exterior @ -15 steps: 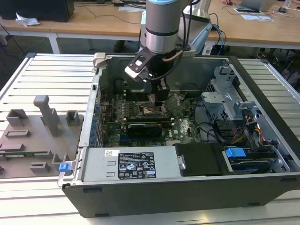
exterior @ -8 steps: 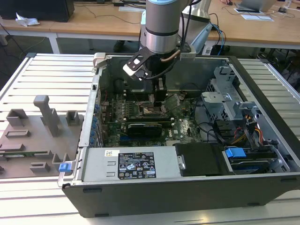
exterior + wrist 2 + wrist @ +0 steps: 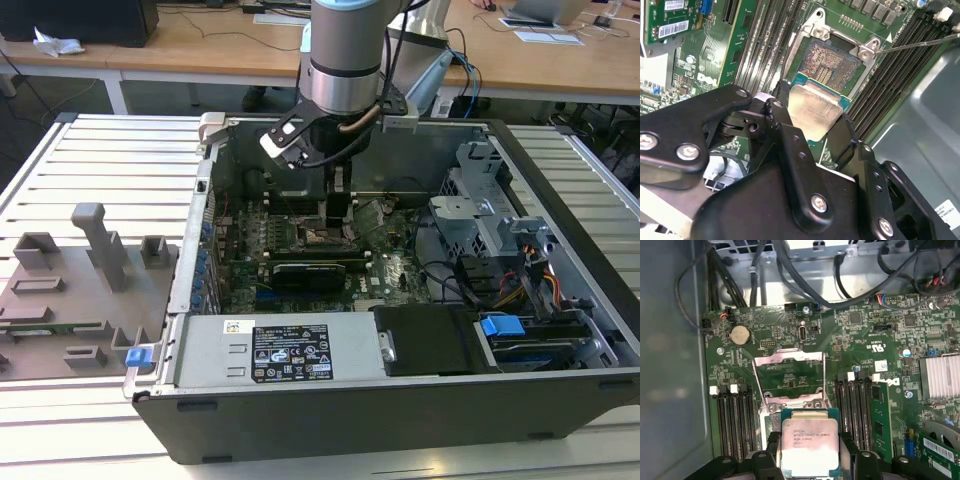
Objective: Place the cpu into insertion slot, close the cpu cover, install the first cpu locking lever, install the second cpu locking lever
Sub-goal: 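Place the cpu into insertion slot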
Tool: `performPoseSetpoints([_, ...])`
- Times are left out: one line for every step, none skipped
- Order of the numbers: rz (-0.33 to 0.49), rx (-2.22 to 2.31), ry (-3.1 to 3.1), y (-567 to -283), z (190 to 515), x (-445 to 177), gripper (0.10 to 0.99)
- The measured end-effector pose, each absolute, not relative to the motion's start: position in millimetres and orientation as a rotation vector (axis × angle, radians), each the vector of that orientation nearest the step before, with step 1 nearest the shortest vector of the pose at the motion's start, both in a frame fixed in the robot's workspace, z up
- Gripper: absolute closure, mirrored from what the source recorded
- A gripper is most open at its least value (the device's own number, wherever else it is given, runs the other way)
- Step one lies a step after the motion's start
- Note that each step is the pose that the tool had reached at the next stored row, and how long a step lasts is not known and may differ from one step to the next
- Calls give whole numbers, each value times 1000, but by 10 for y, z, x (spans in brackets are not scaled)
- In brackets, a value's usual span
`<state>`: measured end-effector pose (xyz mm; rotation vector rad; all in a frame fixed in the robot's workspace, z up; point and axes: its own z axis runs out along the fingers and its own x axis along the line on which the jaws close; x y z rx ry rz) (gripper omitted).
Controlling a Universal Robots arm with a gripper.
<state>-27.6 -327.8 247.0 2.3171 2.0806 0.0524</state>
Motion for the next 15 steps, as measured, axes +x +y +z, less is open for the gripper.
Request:
performPoseSetpoints([52,2329,2067,-3277,2469,-276,541])
performPoseSetpoints([52,2342,2052,-3278,2469,-276,541])
performPoseSetpoints([52,2352,2040,-3278,2469,-276,541])
performPoseSetpoints([51,2363,2027,-3278,2468,-276,541])
performPoseSetpoints([51,2373,2016,-3278,2468,-276,541])
performPoseSetpoints([51,2384,2003,-3278,2467,-276,541])
performPoseSetpoints([51,2395,1988,-3278,2467,-276,541])
performPoseSetpoints([50,2403,1979,-3278,2467,-276,541])
performPoseSetpoints([50,2413,1966,-3278,2466,-276,541])
performPoseSetpoints([50,2422,1955,-3278,2466,-276,541])
performPoseSetpoints([50,2433,1941,-3278,2465,-276,541])
performPoseSetpoints([50,2445,1926,-3277,2464,-276,541])
performPoseSetpoints([49,2454,1913,-3277,2463,-276,541])
performPoseSetpoints([49,2466,1898,-3278,2463,-276,541])
performPoseSetpoints([49,2467,1897,-3278,2462,-276,541])
